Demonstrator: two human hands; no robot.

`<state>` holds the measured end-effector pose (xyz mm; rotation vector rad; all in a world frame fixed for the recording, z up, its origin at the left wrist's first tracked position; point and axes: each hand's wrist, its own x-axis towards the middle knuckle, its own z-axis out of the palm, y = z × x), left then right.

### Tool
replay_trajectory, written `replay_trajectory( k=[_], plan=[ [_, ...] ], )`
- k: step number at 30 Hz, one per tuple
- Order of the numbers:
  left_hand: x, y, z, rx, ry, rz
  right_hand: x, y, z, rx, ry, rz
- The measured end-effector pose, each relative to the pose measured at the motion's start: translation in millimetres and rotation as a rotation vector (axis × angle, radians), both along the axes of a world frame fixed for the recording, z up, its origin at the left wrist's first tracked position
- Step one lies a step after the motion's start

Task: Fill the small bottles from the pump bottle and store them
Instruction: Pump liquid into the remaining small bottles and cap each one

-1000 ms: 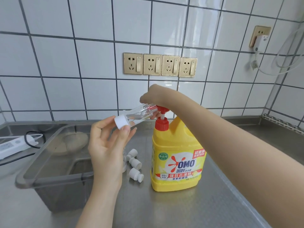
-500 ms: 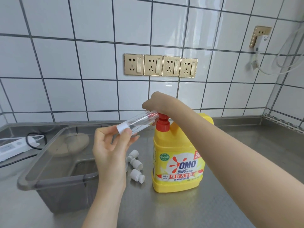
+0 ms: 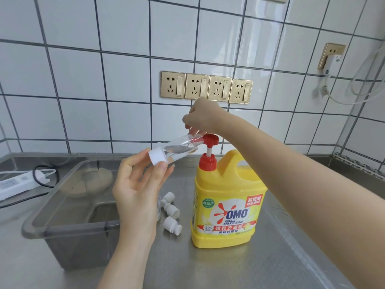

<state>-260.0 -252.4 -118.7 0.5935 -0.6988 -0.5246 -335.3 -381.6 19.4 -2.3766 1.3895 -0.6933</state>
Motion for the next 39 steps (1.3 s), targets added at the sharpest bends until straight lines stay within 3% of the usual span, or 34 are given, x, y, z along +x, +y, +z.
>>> replay_trajectory(
  k=[16,33,39],
  plan=[
    [0.6,-3.5,-4.3,0.043,-0.009,-0.002,4.5,-1.7,-21.5,0.11,0.186,-0.07],
    [-0.7,-2.5,-3.3,0.018,-0.019,0.024,3.8,1.6,-12.9,0.005,0.1,-0.022],
    [-0.6,-2.0,-1.9,0.007,-0.034,0.034,1.1,2.3,2.9,0.008,-0.043,0.013]
  ],
)
